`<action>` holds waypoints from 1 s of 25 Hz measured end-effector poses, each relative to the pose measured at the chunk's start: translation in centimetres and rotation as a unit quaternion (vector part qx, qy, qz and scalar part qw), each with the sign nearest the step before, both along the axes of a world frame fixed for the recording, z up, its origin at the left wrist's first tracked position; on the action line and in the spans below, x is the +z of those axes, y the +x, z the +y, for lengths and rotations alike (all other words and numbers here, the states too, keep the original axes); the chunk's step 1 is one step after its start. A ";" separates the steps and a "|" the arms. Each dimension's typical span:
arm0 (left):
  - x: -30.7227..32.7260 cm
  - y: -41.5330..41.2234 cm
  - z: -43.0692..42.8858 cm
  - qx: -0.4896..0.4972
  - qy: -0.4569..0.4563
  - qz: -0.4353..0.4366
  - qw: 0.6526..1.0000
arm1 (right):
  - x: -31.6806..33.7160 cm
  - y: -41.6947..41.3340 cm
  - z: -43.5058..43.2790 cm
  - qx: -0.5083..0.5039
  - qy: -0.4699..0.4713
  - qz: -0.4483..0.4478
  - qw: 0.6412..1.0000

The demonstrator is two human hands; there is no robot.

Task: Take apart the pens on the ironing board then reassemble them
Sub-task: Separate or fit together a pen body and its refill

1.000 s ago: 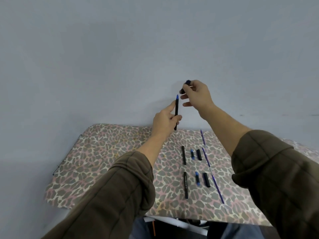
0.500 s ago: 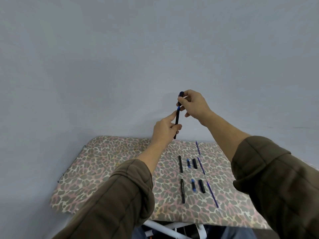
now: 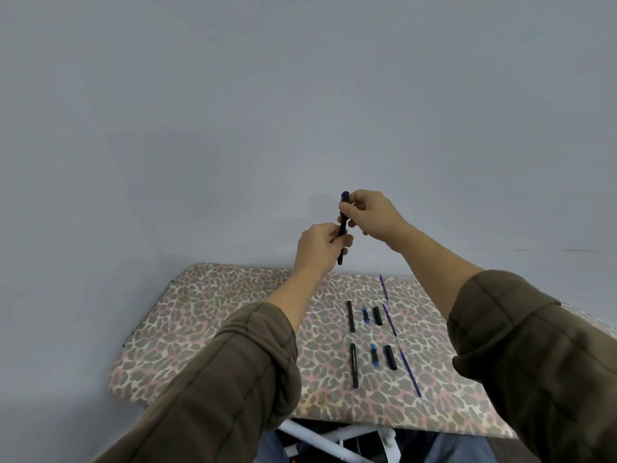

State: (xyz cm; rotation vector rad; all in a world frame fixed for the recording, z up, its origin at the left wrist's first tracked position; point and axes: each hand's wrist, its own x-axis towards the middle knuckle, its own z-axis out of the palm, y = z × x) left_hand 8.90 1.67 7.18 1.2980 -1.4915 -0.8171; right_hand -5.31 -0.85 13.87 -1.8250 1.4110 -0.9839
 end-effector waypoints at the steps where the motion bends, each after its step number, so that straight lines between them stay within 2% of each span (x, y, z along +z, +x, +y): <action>1: 0.0 0.1 0.1 0.002 0.000 0.003 1.000 | 0.1 -0.1 0.1 0.000 -0.006 0.016 1.000; 9: 0.5 0.1 0.5 0.025 -0.012 -0.008 1.000 | -0.6 -0.5 0.5 0.016 -0.132 0.183 0.974; 14: 0.9 -0.3 0.4 0.050 -0.011 -0.016 0.999 | -1.2 0.1 0.6 -0.004 -0.159 0.164 0.974; 25: 1.2 -0.9 0.1 0.058 -0.030 -0.058 0.996 | -0.8 0.7 0.2 -0.018 -0.140 0.130 0.981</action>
